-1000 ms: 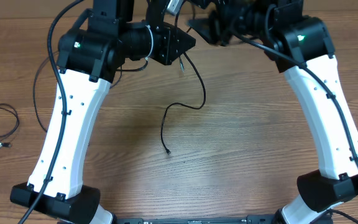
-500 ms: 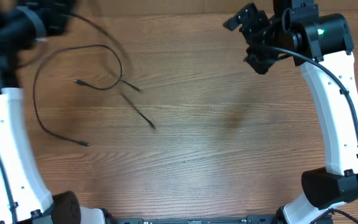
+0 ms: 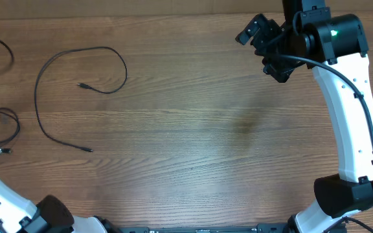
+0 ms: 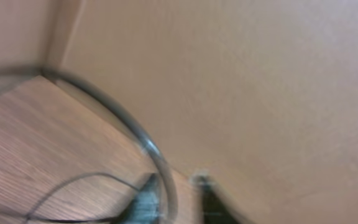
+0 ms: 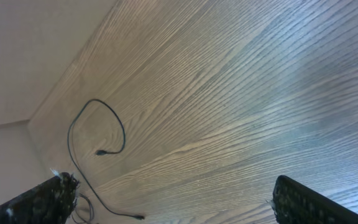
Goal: Untangle cables
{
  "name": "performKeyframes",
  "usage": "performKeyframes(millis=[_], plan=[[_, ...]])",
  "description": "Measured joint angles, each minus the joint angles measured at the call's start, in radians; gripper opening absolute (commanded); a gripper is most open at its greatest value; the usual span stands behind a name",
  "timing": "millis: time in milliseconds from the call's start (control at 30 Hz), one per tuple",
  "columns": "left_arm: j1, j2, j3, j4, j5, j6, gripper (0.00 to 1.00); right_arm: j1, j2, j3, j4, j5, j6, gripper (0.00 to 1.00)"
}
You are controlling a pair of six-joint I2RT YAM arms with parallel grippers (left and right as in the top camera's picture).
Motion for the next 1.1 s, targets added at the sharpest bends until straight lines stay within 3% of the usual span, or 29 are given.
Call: performKeyframes(millis=[33,267,467,867,1100], plan=[[-0.008,0.011,0.001,-0.009,-0.001,0.002,1.00,0.000,0.000,0.000,-0.002,0.000,-0.003,1.00],[-0.076,0.122,-0.003,-0.108,-0.015,0.032,1.00,0.000,0.000,0.000,-0.031,0.007,-0.066,1.00],[-0.081,0.087,-0.003,-0.198,-0.016,0.037,1.00,0.000,0.000,0.000,-0.068,0.006,-0.219,1.00],[-0.246,-0.158,0.013,-0.749,-0.083,0.059,1.00,0.072,-0.025,0.000,-0.094,0.080,-0.453,1.00],[-0.246,-0.131,0.012,-0.782,-0.108,0.060,1.00,0.126,-0.176,0.000,-0.131,0.088,-0.499,1.00]])
